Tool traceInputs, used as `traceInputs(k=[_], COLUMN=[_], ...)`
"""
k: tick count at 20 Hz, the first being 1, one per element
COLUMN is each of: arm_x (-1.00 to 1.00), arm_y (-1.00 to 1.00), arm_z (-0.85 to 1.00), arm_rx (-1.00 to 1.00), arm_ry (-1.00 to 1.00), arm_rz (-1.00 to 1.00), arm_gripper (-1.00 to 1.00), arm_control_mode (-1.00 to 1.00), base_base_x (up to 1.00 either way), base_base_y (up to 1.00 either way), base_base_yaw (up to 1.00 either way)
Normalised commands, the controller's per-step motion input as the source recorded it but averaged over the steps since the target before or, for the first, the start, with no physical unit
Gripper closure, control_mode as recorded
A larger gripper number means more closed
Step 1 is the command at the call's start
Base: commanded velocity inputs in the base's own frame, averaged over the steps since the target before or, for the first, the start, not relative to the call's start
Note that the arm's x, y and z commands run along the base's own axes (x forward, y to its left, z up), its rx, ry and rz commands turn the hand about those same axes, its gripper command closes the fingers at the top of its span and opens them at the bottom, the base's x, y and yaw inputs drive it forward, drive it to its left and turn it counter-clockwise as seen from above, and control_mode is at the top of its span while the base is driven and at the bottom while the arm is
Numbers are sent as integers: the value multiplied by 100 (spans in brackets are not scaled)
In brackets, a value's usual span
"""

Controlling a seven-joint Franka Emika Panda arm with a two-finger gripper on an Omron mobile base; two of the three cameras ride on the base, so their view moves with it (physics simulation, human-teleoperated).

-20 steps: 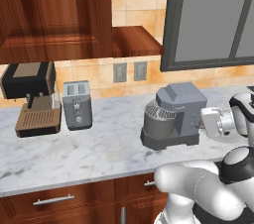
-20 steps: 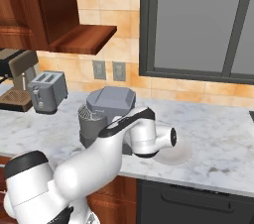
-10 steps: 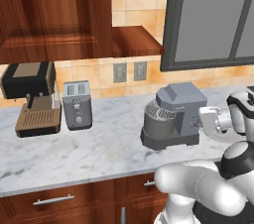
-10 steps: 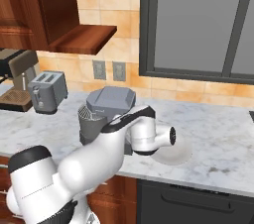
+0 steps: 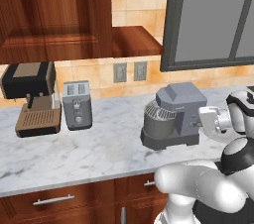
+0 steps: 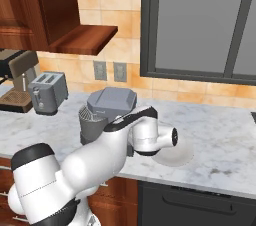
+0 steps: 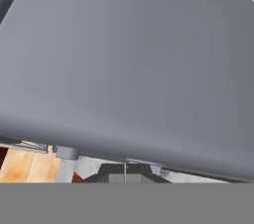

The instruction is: Add butter and sugar cubes to the stand mixer bowl and then turn on the stand mixer to begin making frosting.

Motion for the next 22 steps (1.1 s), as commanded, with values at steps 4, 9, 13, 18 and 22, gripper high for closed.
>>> traceInputs(k=[4, 9, 13, 18, 22], arm_x=[5, 1, 3, 10, 15], arm_y=[-3, -3, -3, 2, 24], arm_z=[-19, -54, -70, -47, -34], arm_rx=[0, 5, 14, 13, 11], arm_ry=[0, 0, 0, 0, 0], arm_rz=[0, 0, 0, 0, 0], arm_gripper=[100, 100, 100, 100, 100], arm_control_mode=[-100, -100, -100, -100, -100], base_base_x=[0, 0, 0, 0, 0], base_base_y=[0, 0, 0, 0, 0], base_base_yaw=[0, 0, 0, 0, 0])
